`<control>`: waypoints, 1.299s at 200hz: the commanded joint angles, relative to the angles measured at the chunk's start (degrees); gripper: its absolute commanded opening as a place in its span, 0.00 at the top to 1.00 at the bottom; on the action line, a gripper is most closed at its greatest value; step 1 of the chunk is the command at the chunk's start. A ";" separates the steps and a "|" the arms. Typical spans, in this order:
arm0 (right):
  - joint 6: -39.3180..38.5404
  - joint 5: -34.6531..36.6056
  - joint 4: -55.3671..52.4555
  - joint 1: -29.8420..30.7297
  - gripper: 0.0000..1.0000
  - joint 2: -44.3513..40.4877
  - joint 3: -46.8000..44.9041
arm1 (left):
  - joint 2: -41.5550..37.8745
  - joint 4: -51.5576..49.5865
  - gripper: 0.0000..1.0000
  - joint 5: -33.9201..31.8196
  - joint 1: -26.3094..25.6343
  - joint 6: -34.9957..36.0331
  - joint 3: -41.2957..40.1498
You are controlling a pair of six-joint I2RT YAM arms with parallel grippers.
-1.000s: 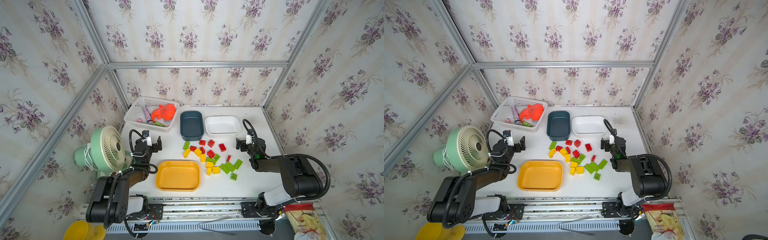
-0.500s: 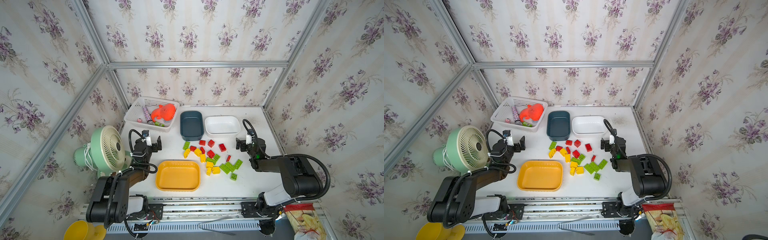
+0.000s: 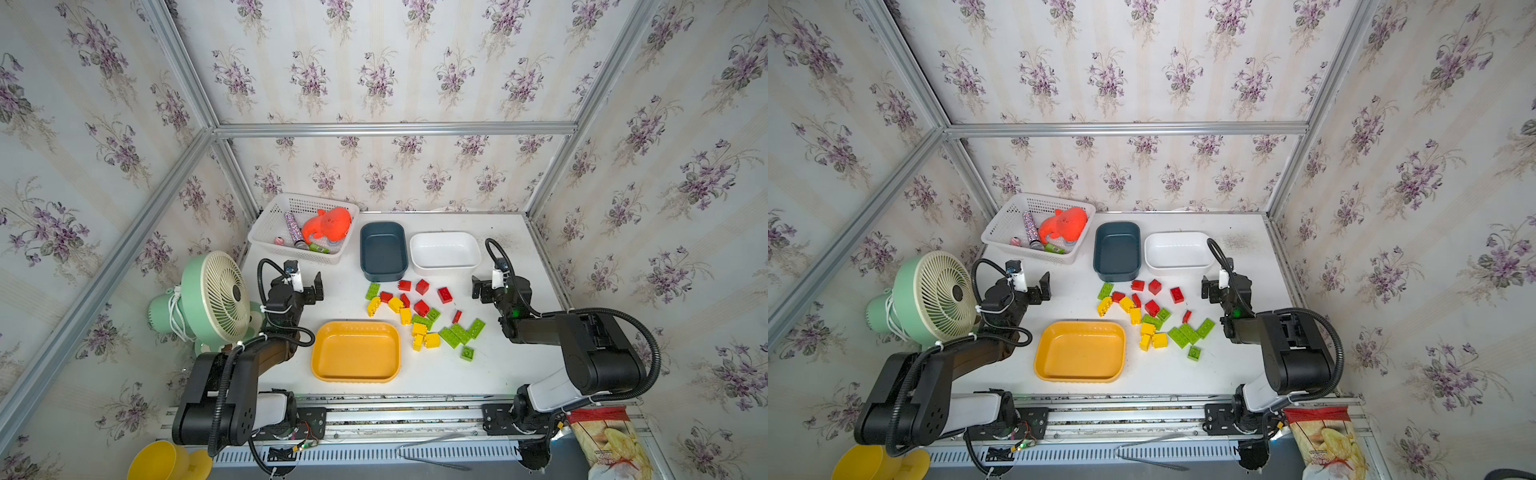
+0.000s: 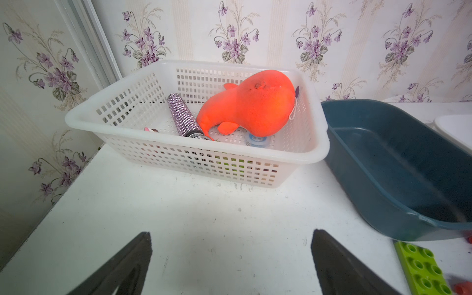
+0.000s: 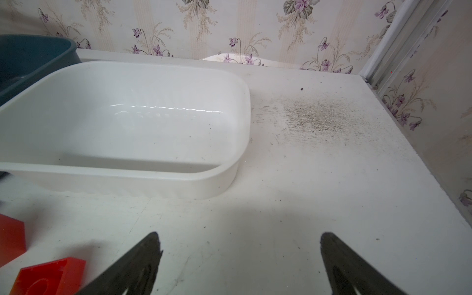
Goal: Sort the legos into containers by color
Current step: Pick up the lego from the center of the table.
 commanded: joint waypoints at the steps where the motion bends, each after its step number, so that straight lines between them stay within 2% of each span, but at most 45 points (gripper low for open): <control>1: 0.17 0.50 2.27 0.00 0.00 -0.06 0.26 | -0.09 1.17 0.01 0.37 -0.02 0.54 0.24; 70: 0.48 1.06 2.03 0.00 0.00 0.01 0.40 | -0.80 1.71 0.01 0.47 0.05 0.62 0.08; 97: -0.58 -2.01 1.79 -0.10 0.00 -1.66 -0.15 | -7.44 -9.78 0.01 0.64 -0.09 0.80 3.89; 116: -1.05 -2.20 -5.94 0.00 0.00 -8.00 1.21 | -11.63 -13.79 0.01 1.30 -0.21 0.60 5.13; 134: -1.32 -4.21 -11.41 0.17 0.00 -15.06 1.62 | -14.69 -22.70 0.01 1.87 -0.59 -1.06 10.08; 168: -1.33 -10.56 -32.89 0.24 0.00 -27.02 8.95 | -16.38 -42.76 0.01 1.85 -2.39 -6.45 23.17; 191: -1.56 -17.26 -48.76 0.26 0.00 -31.50 15.93 | -15.45 -54.38 0.01 5.80 -4.08 -10.26 31.70; 232: -4.43 -31.16 -77.32 1.54 0.00 -32.21 30.50 | -12.83 -74.97 0.01 12.62 -9.49 -13.07 44.64; 251: -6.56 -34.78 -88.19 2.89 0.00 -31.03 35.04 | -11.61 -81.68 0.01 16.42 -12.58 -13.15 47.94; 260: -7.88 -35.40 -92.35 3.79 0.00 -30.53 36.83 | -10.76 -84.94 0.01 16.19 -14.61 -13.17 49.42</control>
